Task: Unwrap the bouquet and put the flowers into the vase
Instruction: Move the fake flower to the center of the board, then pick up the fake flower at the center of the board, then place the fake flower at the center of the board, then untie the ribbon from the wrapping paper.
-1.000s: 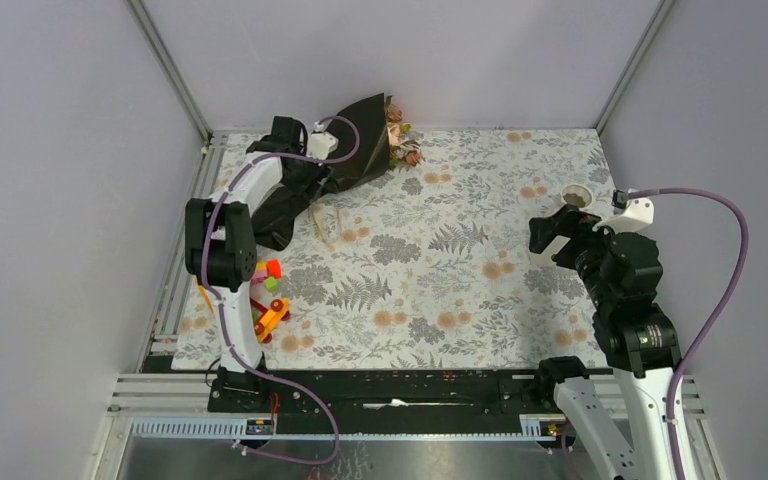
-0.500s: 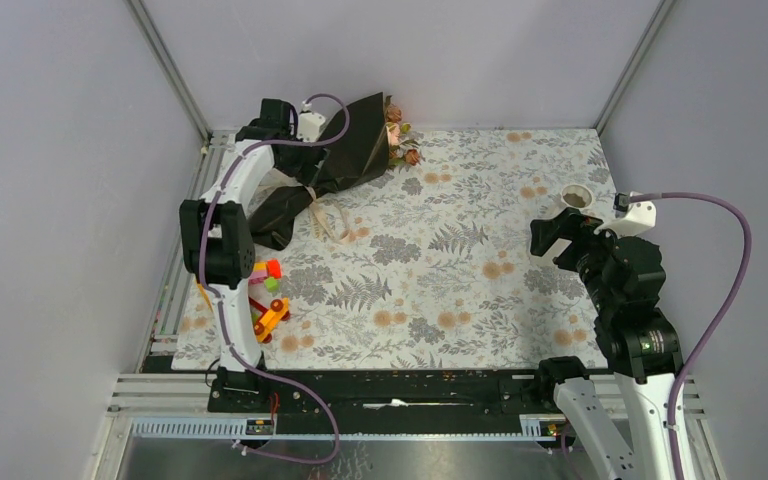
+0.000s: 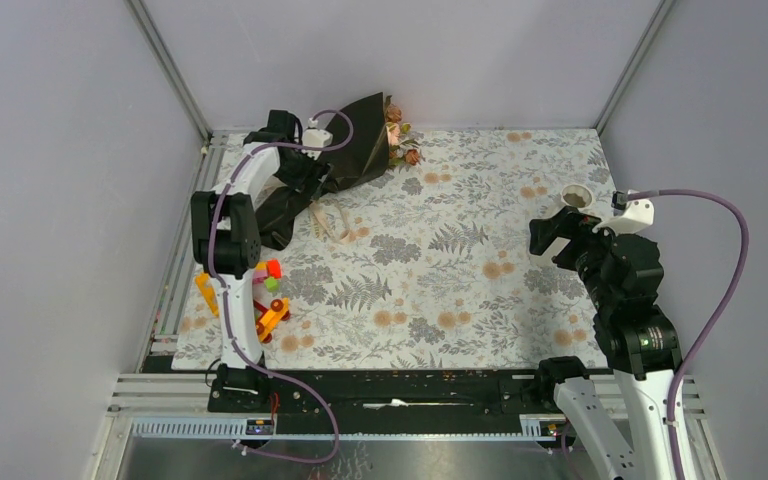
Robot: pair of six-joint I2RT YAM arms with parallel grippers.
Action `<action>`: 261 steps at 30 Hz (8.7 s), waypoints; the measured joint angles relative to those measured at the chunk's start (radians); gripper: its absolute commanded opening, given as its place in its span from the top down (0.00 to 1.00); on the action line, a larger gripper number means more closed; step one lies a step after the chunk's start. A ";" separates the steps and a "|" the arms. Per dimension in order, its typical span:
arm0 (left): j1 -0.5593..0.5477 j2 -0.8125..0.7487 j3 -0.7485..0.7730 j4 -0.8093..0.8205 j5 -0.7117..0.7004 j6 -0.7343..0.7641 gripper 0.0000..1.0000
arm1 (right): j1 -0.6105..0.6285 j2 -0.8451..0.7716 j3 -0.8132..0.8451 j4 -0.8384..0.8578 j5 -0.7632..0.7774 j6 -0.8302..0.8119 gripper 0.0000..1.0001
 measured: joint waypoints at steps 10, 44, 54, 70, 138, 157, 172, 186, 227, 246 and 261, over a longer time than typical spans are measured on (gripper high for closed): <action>-0.006 0.058 0.055 0.011 -0.007 0.047 0.01 | 0.000 -0.001 0.000 -0.015 0.002 0.000 0.01; -0.092 0.132 0.037 0.080 -0.256 0.063 0.63 | 0.000 -0.040 0.019 -0.057 0.010 -0.039 0.01; -0.090 0.035 -0.058 0.094 -0.255 -0.047 0.79 | 0.000 -0.044 0.019 -0.060 0.001 -0.041 0.01; -0.089 -0.391 -0.312 0.235 -0.096 -0.323 0.80 | 0.000 0.039 0.076 -0.059 -0.186 -0.058 0.01; -0.190 -1.129 -0.961 1.220 0.616 -1.398 0.78 | 0.621 0.990 0.557 0.742 -0.483 0.329 0.43; -0.211 -1.128 -0.936 1.036 0.629 -1.238 0.24 | 0.626 0.947 0.461 0.760 -0.454 0.285 0.98; -0.164 -1.241 -0.856 0.599 0.539 -0.882 0.01 | 0.632 0.830 0.439 0.489 -0.158 0.021 1.00; 0.080 -1.316 -0.890 0.344 0.121 -0.673 0.01 | 0.735 0.853 0.510 0.146 0.071 0.014 1.00; 0.035 -1.399 -1.081 0.385 -0.220 -0.604 0.01 | 0.807 1.727 1.010 0.158 0.077 -0.042 0.32; 0.035 -1.409 -1.100 0.416 -0.079 -0.719 0.01 | 0.744 1.266 0.735 0.054 -0.063 -0.074 0.21; 0.041 -1.216 -1.022 0.396 0.004 -0.719 0.01 | 0.771 1.020 0.223 0.187 -0.247 0.143 0.28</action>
